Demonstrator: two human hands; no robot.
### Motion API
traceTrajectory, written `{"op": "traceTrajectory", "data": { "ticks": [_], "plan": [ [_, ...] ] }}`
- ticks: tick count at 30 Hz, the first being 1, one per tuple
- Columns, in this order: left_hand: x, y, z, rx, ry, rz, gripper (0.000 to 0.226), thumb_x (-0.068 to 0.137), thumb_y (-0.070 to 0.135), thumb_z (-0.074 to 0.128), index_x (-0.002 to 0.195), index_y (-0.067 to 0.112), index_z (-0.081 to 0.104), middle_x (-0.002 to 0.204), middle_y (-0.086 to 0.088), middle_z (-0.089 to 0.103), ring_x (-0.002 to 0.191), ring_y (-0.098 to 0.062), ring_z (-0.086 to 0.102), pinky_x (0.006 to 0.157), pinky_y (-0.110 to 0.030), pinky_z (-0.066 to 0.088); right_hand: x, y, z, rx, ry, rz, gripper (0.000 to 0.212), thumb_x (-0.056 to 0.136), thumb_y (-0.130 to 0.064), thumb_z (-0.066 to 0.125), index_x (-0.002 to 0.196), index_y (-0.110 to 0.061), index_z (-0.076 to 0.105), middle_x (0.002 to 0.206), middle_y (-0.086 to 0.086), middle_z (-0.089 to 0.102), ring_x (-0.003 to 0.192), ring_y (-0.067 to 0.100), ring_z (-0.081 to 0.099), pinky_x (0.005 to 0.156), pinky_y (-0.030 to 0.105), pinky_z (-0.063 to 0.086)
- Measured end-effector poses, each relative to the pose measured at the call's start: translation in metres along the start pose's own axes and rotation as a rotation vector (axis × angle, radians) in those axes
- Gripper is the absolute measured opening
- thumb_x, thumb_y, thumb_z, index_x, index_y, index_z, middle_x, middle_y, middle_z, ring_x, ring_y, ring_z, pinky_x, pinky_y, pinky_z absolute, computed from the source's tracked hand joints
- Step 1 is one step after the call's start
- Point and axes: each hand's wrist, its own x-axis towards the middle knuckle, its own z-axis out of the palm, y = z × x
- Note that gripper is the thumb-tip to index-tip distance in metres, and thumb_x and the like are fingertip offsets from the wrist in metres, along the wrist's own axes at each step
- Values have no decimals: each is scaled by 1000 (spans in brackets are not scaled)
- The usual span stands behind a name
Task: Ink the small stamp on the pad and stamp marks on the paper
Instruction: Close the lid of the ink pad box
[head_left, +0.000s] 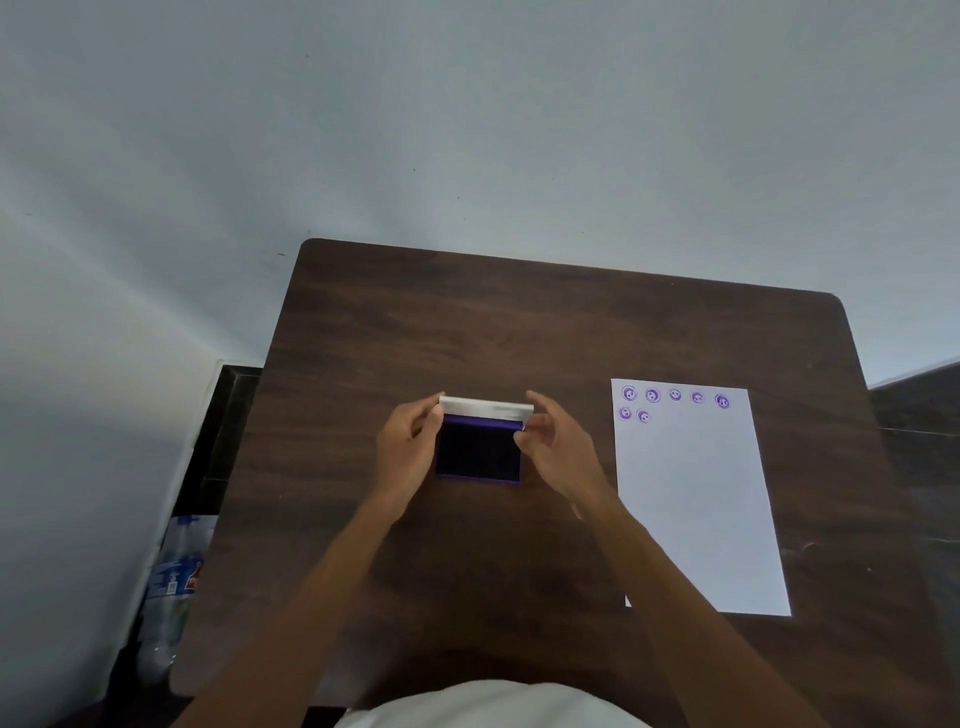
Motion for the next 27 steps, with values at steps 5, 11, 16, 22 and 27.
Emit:
{"op": "traceTrajectory", "data": {
  "ticks": [5,11,16,22,27],
  "plan": [
    [-26,-16,-9,184,-16,211,29,103,19,51,128,17,66,127,11,61,114,10,54,96,-6,39,-18,17,10,-188,29,-115,45,91,-12,60,135,-16,51,133,3,60,121,17,55,103,32,46],
    [-48,-33,-8,284,-78,229,37,102,17,53,139,15,56,145,9,51,133,0,43,108,-10,30,-29,34,22,-213,36,-87,46,88,3,54,133,-9,52,135,8,58,123,18,55,99,20,42],
    [-53,-46,-4,489,-108,308,42,102,18,55,143,11,50,154,2,41,143,-9,31,117,-22,23,-34,41,32,-333,37,-85,51,91,-7,59,139,-14,46,143,5,51,130,18,49,108,34,43],
    [-58,-58,-8,722,-168,489,56,100,19,56,152,9,37,162,-6,24,150,-18,21,118,-34,32,-41,48,40,-680,-11,-205,59,95,-14,52,149,-20,28,159,2,24,143,19,26,108,33,40],
    [-60,-58,-10,837,-196,490,62,102,28,53,155,11,28,165,-7,17,151,-18,17,111,-34,43,-43,45,41,-729,-11,-205,63,95,-14,52,150,-21,23,161,1,18,144,20,22,105,33,42]
  ]
}}
